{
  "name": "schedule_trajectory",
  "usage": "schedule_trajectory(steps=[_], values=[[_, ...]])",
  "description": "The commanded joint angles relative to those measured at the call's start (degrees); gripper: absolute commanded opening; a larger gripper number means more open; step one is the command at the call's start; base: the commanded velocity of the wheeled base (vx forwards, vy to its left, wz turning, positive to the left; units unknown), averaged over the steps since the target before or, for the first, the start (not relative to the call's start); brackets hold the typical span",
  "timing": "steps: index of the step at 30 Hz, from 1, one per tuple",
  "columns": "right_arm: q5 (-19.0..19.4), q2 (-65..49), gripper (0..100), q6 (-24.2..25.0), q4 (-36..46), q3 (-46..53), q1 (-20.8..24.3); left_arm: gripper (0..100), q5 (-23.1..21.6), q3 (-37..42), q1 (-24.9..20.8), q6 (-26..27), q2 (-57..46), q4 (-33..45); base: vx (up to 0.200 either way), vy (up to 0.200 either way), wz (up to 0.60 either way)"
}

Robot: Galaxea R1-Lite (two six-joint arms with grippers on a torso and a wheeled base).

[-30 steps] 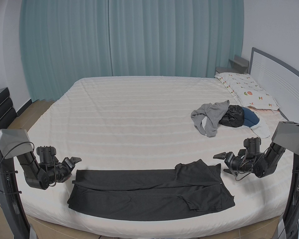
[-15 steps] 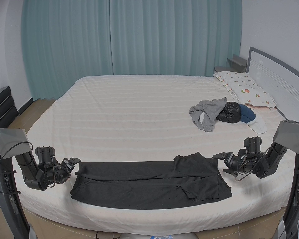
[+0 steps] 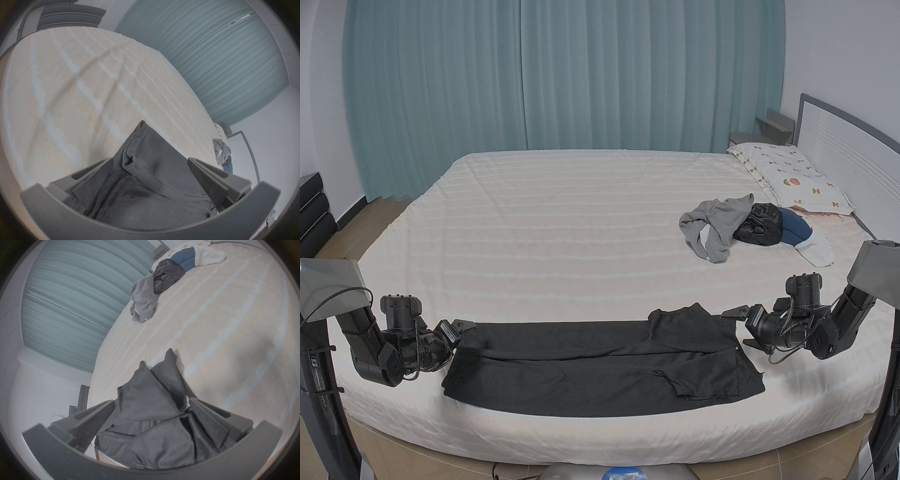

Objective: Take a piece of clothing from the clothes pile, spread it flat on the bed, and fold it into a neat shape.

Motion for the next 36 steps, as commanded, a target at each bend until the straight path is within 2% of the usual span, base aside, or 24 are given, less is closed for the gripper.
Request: schedule_trajectory(steps=[1,4,5,10,14,17,22,36], values=[[-0.1,-2.2,100,0.5,0.3,0.6,1.0,100,0.2,-0.1,-0.7,0.0,0.2,0.0,0.0,0.0,0.0],[-0.5,-3.7,100,1.4,0.5,1.0,1.9,100,0.8,-0.2,-0.7,0.0,0.2,-0.1,0.0,0.0,0.0],[-1.5,-4.4,100,1.7,0.8,1.2,2.6,0,1.2,-0.5,-0.7,0.0,0.3,-0.1,0.0,0.0,0.0],[-6.1,-5.6,100,1.9,4.1,1.3,6.2,0,1.5,-0.7,-0.6,0.0,0.3,-0.1,0.0,0.0,0.0],[-11.3,-4.7,100,1.8,5.9,-0.1,7.9,0,3.6,-0.9,-0.6,-0.8,-0.1,-0.5,0.0,0.0,0.0],[-12.0,-4.4,100,2.4,6.2,-0.7,9.2,0,4.2,-0.9,-0.6,-1.2,-0.7,-0.5,0.0,0.0,0.0],[-14.0,-1.0,100,8.3,6.1,-3.5,11.7,0,4.2,-0.8,-0.7,-1.3,-1.4,-0.5,0.0,0.0,0.0],[-14.5,2.2,100,8.6,6.1,-3.4,12.1,0,4.2,-0.8,-0.7,-1.3,-1.2,-0.5,0.0,0.0,0.0]])
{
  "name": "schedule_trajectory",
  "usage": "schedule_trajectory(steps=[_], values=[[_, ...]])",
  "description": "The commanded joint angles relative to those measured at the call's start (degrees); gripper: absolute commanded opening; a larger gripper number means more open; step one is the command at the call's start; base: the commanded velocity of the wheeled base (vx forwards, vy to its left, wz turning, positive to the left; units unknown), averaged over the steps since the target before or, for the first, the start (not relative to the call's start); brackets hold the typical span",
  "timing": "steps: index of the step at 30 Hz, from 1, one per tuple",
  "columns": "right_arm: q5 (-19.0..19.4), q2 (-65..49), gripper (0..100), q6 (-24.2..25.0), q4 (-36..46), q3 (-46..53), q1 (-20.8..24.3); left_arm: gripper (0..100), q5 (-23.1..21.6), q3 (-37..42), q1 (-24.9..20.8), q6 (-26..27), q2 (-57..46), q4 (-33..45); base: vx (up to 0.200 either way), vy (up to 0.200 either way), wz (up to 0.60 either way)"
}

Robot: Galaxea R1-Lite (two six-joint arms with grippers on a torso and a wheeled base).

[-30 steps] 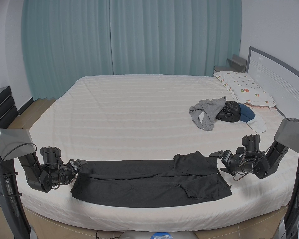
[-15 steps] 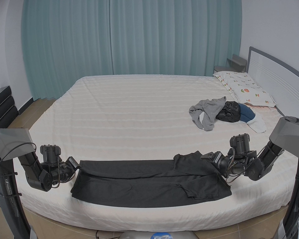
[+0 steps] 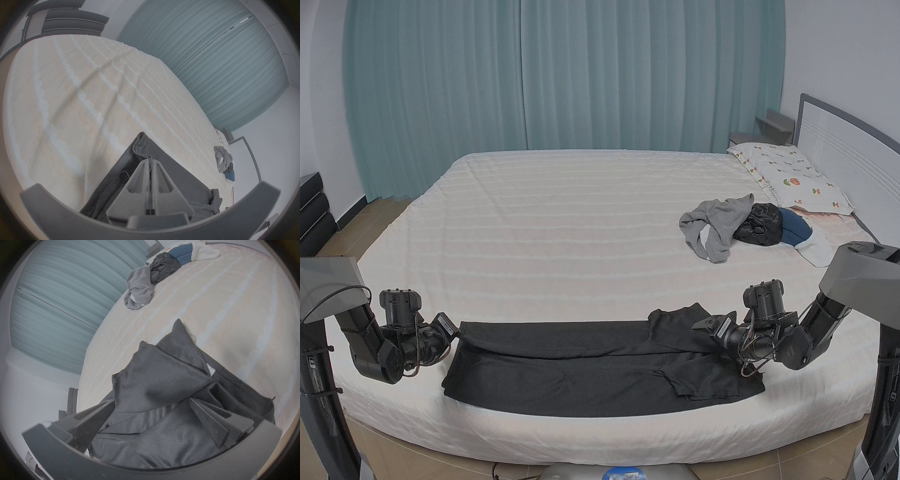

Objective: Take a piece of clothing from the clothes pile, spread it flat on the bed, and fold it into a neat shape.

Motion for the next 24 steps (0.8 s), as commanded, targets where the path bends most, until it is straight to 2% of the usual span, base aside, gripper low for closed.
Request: schedule_trajectory(steps=[1,10,18,19,24], values=[[0.1,0.8,100,0.0,0.0,0.2,-0.2,0,0.0,0.0,0.0,-0.1,-0.1,0.0,0.0,0.0,0.0],[0.1,2.0,100,0.4,-0.2,-0.5,-0.7,0,0.0,-0.1,0.0,-0.1,-0.1,0.0,0.0,0.0,0.0],[0.1,2.7,100,3.1,0.2,-3.1,-1.3,0,0.0,-0.1,0.0,0.0,-0.1,0.0,0.0,0.0,0.0],[0.1,3.0,0,3.1,0.3,-3.2,-1.3,0,0.0,-0.1,0.0,-0.1,-0.2,0.0,0.0,0.0,0.0],[0.0,3.5,0,3.1,1.5,-3.5,-1.4,0,0.0,-0.1,0.0,0.0,-0.2,0.0,0.0,0.0,0.0]])
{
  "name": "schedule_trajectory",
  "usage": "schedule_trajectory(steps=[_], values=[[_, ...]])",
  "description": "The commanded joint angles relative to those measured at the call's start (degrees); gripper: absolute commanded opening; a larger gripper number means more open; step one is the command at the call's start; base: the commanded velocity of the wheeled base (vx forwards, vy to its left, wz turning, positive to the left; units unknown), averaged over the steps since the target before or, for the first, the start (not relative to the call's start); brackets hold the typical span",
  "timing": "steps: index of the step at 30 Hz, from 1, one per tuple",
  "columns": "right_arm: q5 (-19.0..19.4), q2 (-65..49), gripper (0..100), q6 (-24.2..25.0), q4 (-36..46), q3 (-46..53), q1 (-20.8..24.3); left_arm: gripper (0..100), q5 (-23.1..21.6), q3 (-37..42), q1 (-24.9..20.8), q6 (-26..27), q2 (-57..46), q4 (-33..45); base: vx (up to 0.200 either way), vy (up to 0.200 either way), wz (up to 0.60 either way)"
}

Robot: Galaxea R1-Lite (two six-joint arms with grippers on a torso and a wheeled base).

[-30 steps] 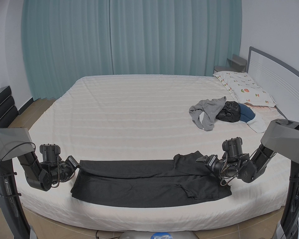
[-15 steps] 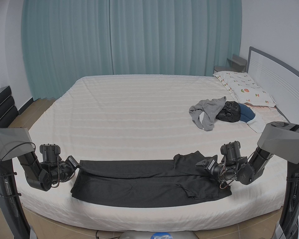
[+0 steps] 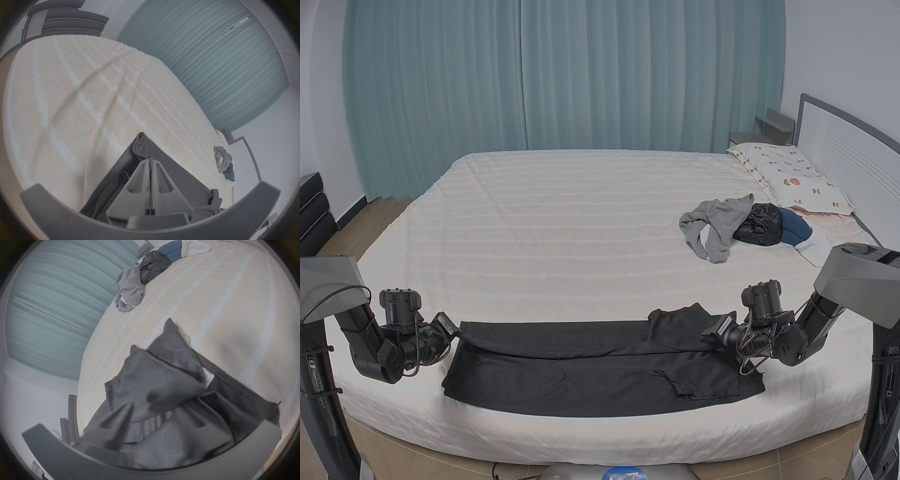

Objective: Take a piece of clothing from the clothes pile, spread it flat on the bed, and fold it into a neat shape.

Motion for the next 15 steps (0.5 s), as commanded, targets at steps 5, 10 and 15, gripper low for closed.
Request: schedule_trajectory(steps=[5,10,15], values=[[0.0,0.6,0,0.0,0.7,-0.3,-0.6,0,0.0,0.1,0.0,0.0,-0.1,0.0,0.0,0.0,0.0],[0.1,-0.4,0,0.3,0.2,-0.4,-0.8,0,0.0,0.0,0.1,0.0,-1.2,0.0,0.0,0.0,0.0],[-0.1,-1.6,0,0.4,0.4,-2.8,-1.8,0,0.1,-1.7,0.1,0.0,-2.6,0.5,0.0,0.0,0.0]])
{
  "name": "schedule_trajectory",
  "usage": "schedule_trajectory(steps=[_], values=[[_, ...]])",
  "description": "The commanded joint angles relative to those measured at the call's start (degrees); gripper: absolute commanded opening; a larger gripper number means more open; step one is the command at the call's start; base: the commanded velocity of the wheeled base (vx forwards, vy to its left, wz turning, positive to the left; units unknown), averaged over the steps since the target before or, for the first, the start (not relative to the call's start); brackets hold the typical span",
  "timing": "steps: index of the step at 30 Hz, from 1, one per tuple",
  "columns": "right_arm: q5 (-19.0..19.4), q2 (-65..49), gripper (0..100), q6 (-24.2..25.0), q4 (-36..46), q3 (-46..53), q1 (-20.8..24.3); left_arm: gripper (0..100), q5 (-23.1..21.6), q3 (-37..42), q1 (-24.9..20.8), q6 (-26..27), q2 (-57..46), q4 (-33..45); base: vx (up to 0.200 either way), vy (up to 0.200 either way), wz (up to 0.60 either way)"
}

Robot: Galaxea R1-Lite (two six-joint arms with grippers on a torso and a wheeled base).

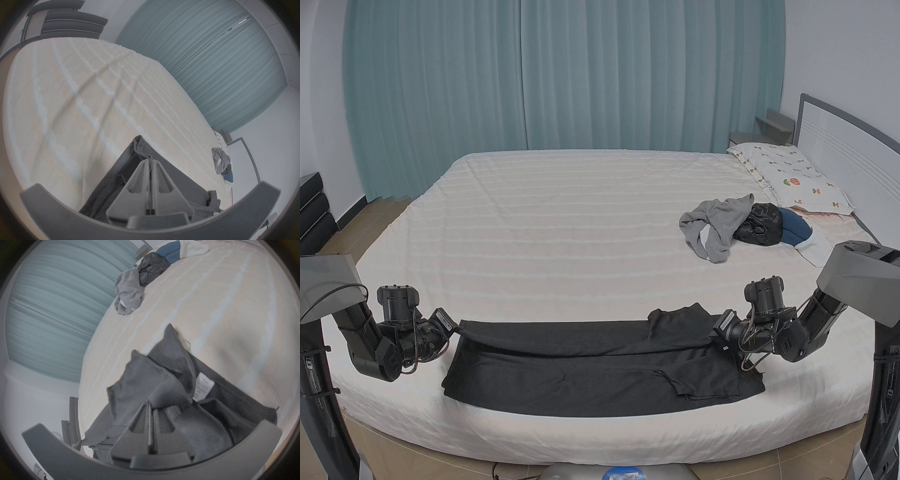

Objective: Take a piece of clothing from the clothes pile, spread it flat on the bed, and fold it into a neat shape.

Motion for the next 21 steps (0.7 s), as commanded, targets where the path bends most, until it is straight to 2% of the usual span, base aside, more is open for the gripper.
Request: schedule_trajectory(steps=[1,4,5,7,10,15,21], values=[[-0.3,-1.3,0,0.1,0.0,-2.7,-1.0,0,0.0,-2.6,0.0,-0.1,-1.4,0.5,0.0,0.0,0.0],[-1.9,-1.2,0,0.1,-0.4,-5.2,-1.0,0,0.0,-5.1,0.0,-0.3,-1.3,0.6,0.0,0.0,0.0],[-4.6,-0.7,0,0.1,-0.6,-8.4,-1.0,0,0.3,-8.3,0.2,-0.4,-0.8,0.8,0.0,0.0,0.0],[-6.6,-0.7,0,0.1,-1.3,-11.7,-1.1,0,1.1,-11.9,0.5,-1.1,-0.7,0.7,0.0,0.0,0.0],[-7.1,-1.3,0,-0.1,-2.2,-13.0,-1.2,0,2.4,-14.8,0.5,-2.5,-0.7,0.6,0.0,0.0,0.0],[-7.3,-1.5,0,-0.8,-2.3,-11.3,-1.1,0,2.4,-13.4,0.4,-2.9,-0.6,0.2,0.0,0.0,0.0],[-6.7,-3.2,0,-4.2,-4.0,-1.9,-1.0,0,1.5,-6.9,0.7,-2.4,-0.2,-0.2,0.0,0.0,0.0]])
